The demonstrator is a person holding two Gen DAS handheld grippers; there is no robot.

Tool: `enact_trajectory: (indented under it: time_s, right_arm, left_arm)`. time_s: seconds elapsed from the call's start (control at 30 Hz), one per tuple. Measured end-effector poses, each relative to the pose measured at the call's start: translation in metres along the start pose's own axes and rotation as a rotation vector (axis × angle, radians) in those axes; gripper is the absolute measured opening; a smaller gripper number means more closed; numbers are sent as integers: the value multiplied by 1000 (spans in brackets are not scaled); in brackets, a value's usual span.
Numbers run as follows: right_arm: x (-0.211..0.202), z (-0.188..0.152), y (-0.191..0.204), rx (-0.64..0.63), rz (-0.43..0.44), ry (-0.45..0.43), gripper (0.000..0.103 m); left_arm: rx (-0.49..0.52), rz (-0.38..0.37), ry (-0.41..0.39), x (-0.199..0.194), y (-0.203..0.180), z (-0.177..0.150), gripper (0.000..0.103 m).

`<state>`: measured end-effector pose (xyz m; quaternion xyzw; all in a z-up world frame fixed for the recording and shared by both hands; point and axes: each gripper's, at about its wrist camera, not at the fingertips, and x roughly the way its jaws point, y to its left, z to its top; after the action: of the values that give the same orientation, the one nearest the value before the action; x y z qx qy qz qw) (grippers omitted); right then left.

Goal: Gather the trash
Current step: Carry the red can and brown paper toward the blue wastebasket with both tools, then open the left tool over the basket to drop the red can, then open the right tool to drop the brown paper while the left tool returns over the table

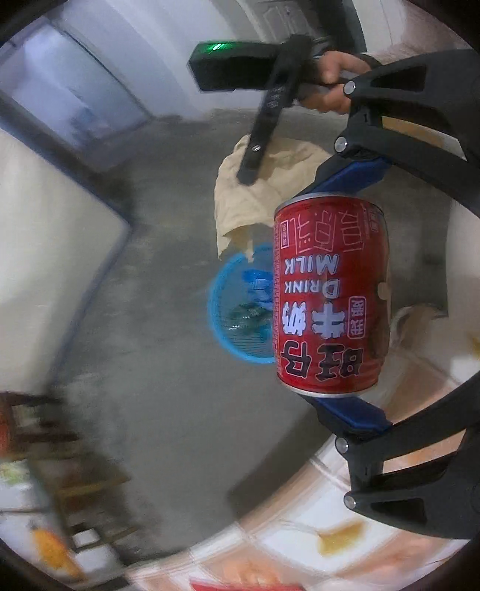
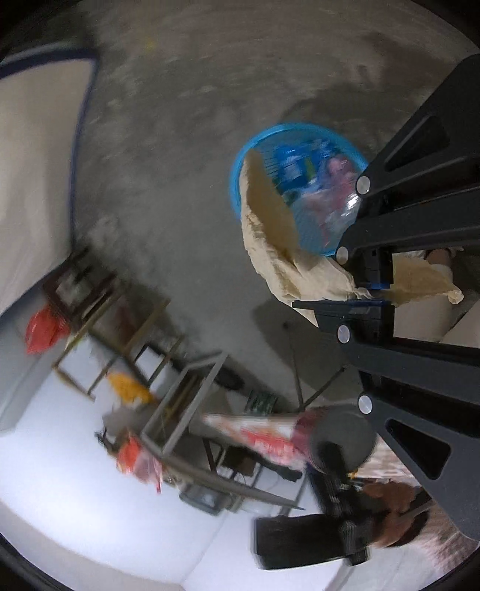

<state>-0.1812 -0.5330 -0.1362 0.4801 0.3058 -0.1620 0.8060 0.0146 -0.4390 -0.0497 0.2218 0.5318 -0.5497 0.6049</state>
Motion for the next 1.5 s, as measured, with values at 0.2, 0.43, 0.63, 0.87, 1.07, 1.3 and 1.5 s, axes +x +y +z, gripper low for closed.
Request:
enact_trajectory:
  time_s: [0.2, 0.43, 0.63, 0.87, 1.07, 1.3, 1.5]
  right_arm:
    - [49, -13, -41, 81, -40, 66, 4]
    - [102, -14, -79, 154, -90, 127, 4]
    - [122, -16, -98, 189, -99, 158, 4]
    - [132, -8, -99, 216, -37, 179, 4]
    - [162, 13, -86, 192, -4, 193, 4]
    - [243, 13, -85, 83, -132, 358, 39]
    - [263, -4, -115, 115, -242, 453, 45]
  left_arm:
    - [-169, -41, 265, 105, 21, 48, 87]
    - [-249, 82, 369, 190, 36, 72, 87]
    - [-225, 77, 343, 183, 31, 77, 88]
    - [-149, 36, 166, 90, 22, 79, 88]
    - [-105, 27, -48, -26, 24, 49, 88]
    - [-135, 87, -237, -122, 42, -19, 89]
    - [-174, 135, -326, -158, 55, -69, 89]
